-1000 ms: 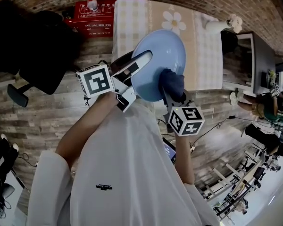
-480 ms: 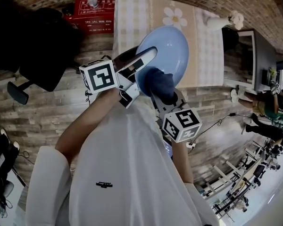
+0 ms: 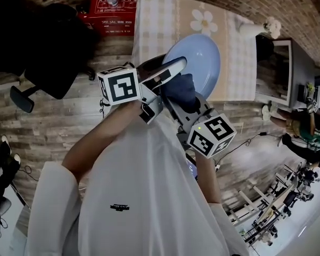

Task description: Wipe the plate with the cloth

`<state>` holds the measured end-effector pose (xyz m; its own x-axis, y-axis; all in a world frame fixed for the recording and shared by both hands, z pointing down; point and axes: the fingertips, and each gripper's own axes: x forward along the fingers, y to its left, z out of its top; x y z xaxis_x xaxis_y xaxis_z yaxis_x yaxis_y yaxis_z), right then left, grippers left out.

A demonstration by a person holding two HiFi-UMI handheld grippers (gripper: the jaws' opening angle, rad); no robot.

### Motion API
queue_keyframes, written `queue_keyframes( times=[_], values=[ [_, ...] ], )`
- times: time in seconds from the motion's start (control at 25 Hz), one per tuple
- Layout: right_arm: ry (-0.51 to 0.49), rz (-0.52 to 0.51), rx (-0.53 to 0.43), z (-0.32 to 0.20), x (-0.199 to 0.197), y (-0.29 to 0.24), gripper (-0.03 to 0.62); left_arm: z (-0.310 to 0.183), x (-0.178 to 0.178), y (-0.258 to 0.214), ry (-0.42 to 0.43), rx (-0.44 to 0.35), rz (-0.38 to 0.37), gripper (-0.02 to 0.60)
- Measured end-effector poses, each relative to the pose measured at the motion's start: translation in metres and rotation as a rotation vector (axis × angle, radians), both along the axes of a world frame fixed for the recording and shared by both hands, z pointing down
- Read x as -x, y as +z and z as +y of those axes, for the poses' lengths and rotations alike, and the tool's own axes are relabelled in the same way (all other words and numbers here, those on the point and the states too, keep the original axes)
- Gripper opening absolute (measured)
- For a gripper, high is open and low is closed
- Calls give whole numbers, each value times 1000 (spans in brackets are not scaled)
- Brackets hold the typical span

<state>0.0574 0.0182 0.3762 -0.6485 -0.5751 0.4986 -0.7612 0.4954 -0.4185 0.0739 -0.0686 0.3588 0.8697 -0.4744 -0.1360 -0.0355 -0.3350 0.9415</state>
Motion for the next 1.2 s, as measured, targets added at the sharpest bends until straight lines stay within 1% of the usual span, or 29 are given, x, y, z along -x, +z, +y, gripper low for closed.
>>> queue_keyframes(
  times=[0.12, 0.24, 0.32, 0.52, 0.72, 1.2],
  values=[
    [1, -45, 6, -7, 3, -4, 133, 1, 2, -2, -7, 0, 7, 259],
    [17, -43, -12, -17, -2, -8, 133, 4, 2, -5, -5, -20, -2, 259],
    [18, -7, -42, -22, -6, -11, 133, 7, 0, -7, 3, -29, -3, 259],
    [-7, 92, -119, -30, -11, -13, 133, 8, 0, -8, 4, -21, 20, 259],
    [1, 171, -177, -41, -17, -14, 133, 6, 2, -10, -11, 0, 46, 259],
    [108, 153, -177, -63, -46, -11, 133, 10, 7, -11, -33, -15, 30, 259]
  ],
)
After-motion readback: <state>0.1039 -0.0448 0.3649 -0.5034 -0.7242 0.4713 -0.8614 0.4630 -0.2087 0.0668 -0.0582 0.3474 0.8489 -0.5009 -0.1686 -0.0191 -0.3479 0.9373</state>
